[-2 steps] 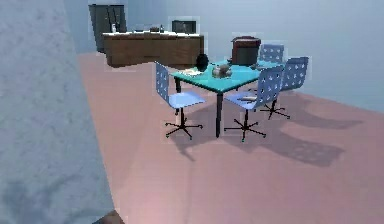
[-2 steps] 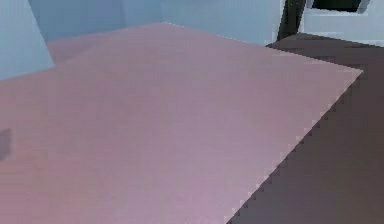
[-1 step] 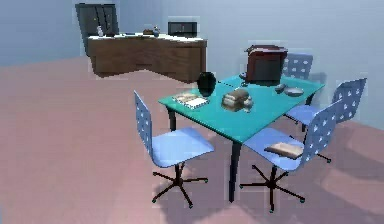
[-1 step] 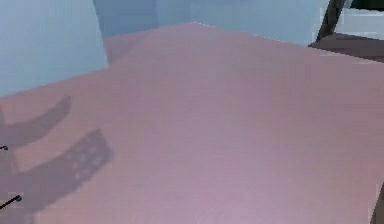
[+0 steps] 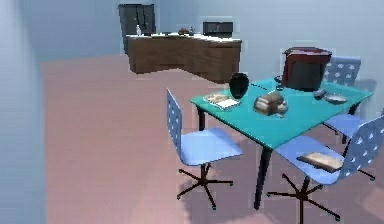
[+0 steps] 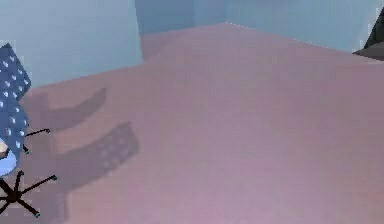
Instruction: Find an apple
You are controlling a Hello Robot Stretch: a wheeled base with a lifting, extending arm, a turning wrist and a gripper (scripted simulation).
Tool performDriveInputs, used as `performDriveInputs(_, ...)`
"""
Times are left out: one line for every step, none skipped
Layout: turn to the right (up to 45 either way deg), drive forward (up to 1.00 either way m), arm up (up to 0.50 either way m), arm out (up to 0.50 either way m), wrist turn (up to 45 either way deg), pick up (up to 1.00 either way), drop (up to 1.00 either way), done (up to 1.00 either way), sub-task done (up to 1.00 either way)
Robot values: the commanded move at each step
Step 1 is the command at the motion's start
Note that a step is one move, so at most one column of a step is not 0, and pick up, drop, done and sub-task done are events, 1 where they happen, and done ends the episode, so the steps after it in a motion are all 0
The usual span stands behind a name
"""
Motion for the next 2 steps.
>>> performDriveInputs(0.0,0.30,0.00,0.00,0.0,0.00,0.00,0.00,0.00)
performDriveInputs(-24.0,0.00,0.00,0.00,0.0,0.00,0.00,0.00,0.00)
